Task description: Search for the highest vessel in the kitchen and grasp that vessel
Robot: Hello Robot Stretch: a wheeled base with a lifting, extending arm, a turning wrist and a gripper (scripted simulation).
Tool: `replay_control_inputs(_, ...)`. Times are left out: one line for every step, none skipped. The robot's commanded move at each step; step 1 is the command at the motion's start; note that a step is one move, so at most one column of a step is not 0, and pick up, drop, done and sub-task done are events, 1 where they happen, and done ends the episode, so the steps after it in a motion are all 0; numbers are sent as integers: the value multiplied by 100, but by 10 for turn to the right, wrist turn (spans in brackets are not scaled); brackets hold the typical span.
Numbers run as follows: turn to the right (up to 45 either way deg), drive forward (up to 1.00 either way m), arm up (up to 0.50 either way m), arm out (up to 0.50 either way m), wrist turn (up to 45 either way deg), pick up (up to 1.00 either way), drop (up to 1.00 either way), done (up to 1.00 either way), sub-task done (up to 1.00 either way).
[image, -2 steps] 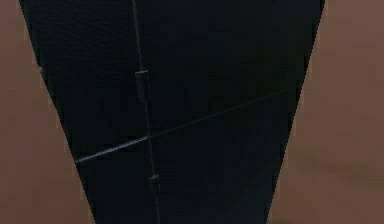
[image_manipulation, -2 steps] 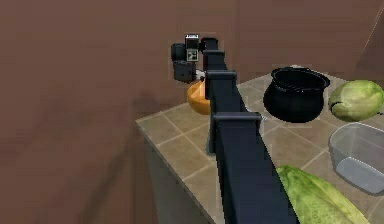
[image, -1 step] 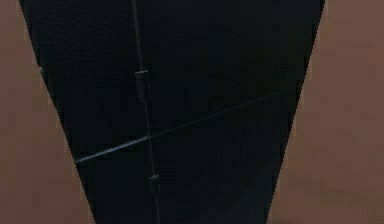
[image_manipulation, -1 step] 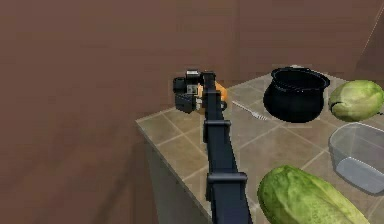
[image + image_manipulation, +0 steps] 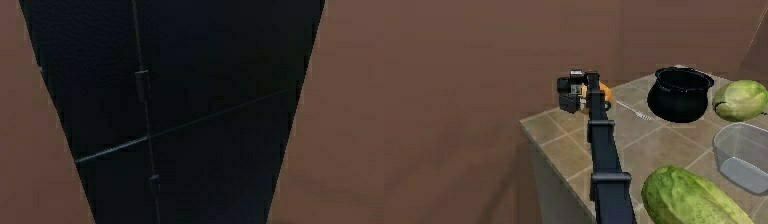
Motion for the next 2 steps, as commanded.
replay_control_inputs(0,0,10,0,0,0,0,0,0)
replay_control_inputs(0,0,0,0,0,0,0,100,0)
